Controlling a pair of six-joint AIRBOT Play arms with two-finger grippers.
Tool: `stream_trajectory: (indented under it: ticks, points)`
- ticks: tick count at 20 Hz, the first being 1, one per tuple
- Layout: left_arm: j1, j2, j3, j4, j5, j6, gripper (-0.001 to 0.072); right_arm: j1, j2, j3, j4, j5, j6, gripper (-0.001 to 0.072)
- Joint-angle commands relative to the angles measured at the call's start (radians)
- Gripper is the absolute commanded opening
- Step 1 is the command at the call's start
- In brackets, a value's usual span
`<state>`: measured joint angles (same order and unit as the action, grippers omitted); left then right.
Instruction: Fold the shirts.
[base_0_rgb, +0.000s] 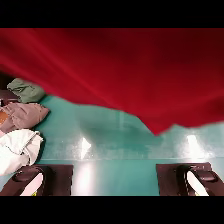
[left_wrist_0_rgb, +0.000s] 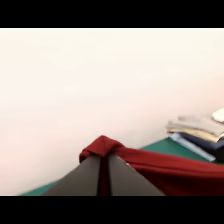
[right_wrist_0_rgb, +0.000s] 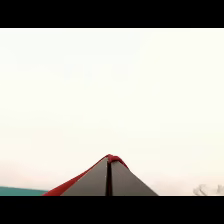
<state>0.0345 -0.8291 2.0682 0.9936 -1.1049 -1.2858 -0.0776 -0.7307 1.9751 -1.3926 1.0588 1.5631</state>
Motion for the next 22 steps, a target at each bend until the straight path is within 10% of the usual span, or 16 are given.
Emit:
stream_trajectory:
  ticks: [1,7,15,16,18,19,22]
  points:
    - [0.000,0.000,-0.158,0.125,-0.026,-0.051,0.0030,0.001,-0.138,0.107,-0.049,0.190,0.027,0.0014]
    - [0.000,-0.103,-0.640,0.174,-0.033,-0.075,0.0030,0.021,-0.420,-0.125,-0.040,0.349,0.026,0.0014]
    - [0.000,-0.417,-0.821,0.119,0.198,-0.069,0.0031,0.116,-0.667,-0.406,-0.039,0.020,0.064,0.0017]
    - [0.000,-0.435,-0.821,0.106,0.243,-0.069,0.0080,0.123,-0.689,-0.407,-0.040,-0.018,0.102,0.0018]
    - [0.003,-0.444,-0.821,0.107,0.309,-0.077,0.0632,0.123,-0.714,-0.404,-0.039,-0.074,0.157,0.0165]
    - [0.012,-0.444,-0.807,0.114,0.301,-0.077,0.0642,0.122,-0.716,-0.402,-0.039,-0.084,0.166,0.0367]
    - [0.075,-0.441,-0.742,0.137,0.167,-0.077,0.0642,0.113,-0.687,-0.384,-0.040,-0.066,0.166,0.0415]
